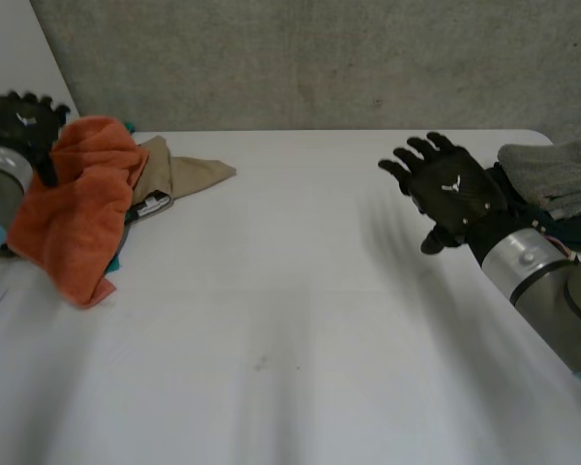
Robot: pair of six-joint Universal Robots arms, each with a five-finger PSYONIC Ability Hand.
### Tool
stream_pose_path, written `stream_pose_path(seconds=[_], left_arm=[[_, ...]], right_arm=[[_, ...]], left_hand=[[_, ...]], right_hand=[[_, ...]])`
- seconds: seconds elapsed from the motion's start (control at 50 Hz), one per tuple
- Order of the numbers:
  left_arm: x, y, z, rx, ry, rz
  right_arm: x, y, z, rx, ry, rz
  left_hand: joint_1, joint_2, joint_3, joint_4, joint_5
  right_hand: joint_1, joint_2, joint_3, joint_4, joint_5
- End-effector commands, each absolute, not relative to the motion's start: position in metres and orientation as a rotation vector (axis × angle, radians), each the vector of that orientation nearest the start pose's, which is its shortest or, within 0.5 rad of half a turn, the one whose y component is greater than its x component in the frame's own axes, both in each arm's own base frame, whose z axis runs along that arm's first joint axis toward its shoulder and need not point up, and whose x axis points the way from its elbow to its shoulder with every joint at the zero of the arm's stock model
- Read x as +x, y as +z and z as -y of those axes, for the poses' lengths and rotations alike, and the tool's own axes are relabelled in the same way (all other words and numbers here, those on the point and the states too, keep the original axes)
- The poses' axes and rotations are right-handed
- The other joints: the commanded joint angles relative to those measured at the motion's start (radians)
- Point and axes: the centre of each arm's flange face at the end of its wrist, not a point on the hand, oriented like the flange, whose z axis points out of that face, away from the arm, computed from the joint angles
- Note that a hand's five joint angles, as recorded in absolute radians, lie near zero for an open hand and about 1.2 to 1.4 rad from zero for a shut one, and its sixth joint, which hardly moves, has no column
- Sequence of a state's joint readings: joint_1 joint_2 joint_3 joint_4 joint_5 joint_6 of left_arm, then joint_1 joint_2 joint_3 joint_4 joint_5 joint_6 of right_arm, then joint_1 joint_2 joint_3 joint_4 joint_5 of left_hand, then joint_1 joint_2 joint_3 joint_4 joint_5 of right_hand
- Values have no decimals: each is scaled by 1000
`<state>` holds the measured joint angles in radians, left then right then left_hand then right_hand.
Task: Fold the laundry.
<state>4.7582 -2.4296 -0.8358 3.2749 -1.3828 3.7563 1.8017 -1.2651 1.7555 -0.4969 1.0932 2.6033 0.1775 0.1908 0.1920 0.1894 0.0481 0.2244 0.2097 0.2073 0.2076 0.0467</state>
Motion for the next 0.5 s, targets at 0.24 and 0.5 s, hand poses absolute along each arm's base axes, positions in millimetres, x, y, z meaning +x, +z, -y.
stream_pose_path(seconds=[0.24,0.5], left_arm=[[-180,237,482,722,-2262,-1842],[-265,386,341,538,-3073,-1885]], right_arm=[[217,177,296,-1257,-2117,-1892],[209,198,298,-1201,-2215,-1899]], left_hand=[[1219,1205,1204,1207,1174],[1219,1205,1204,1207,1174]], right_hand=[[-50,-35,-33,-33,-47],[-50,-35,-33,-33,-47]])
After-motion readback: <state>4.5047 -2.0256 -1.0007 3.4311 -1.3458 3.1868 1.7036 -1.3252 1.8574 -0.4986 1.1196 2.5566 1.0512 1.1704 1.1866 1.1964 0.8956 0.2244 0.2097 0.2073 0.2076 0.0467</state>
